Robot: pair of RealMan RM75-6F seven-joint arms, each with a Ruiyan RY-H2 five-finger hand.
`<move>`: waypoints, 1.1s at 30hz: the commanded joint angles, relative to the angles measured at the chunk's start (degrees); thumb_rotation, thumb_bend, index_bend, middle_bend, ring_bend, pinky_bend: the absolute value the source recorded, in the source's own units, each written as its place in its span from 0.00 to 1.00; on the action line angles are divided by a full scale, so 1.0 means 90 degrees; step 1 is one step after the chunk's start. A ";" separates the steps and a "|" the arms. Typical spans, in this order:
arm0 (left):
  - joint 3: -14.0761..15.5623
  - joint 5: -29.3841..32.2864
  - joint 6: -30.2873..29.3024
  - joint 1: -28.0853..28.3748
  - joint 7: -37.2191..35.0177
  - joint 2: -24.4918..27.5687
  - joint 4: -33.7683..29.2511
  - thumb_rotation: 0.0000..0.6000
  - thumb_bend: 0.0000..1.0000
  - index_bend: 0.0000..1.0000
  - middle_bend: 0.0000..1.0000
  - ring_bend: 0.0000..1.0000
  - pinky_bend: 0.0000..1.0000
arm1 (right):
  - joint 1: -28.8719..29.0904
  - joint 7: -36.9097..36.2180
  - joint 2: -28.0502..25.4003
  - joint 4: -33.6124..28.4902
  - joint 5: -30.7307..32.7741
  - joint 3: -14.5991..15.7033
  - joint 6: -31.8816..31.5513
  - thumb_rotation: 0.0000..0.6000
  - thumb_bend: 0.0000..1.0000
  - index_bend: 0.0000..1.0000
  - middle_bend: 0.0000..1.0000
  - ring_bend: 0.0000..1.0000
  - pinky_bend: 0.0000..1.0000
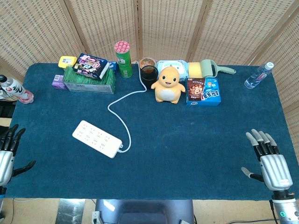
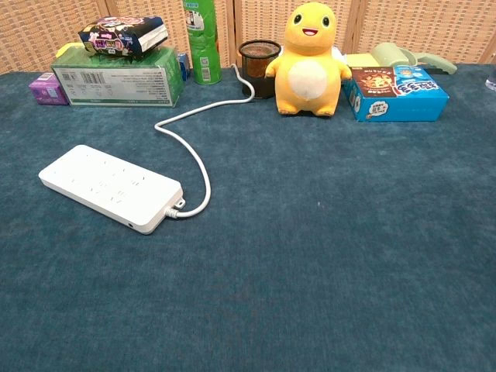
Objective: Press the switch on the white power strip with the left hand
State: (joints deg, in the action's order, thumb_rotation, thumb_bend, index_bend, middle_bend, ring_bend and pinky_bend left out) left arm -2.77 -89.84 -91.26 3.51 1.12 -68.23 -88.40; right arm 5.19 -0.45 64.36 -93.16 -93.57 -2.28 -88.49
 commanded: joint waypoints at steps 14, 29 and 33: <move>0.0010 0.0092 0.0122 0.0011 -0.0132 0.0131 -0.0107 1.00 0.00 0.00 0.00 0.00 0.10 | -0.0009 0.0063 0.0044 0.0018 -0.0024 -0.0001 -0.0043 1.00 0.00 0.00 0.00 0.00 0.00; -0.0066 0.0014 -0.0018 0.0052 -0.0151 -0.0121 -0.0072 1.00 0.12 0.00 1.00 1.00 1.00 | -0.0026 -0.0050 0.0046 0.0063 -0.0039 -0.0022 -0.0126 1.00 0.00 0.00 0.00 0.00 0.00; -0.0035 -0.0081 -0.0015 0.0080 -0.0286 -0.0149 -0.0037 1.00 0.31 0.00 1.00 1.00 1.00 | -0.0030 -0.0047 0.0036 0.0042 -0.0037 -0.0019 -0.0126 1.00 0.00 0.00 0.00 0.00 0.00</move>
State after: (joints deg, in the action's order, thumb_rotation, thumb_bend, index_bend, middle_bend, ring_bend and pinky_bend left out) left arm -3.20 -90.40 -91.48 4.15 -1.21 -69.53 -88.81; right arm 4.93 -0.86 64.69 -92.79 -93.91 -2.45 -89.62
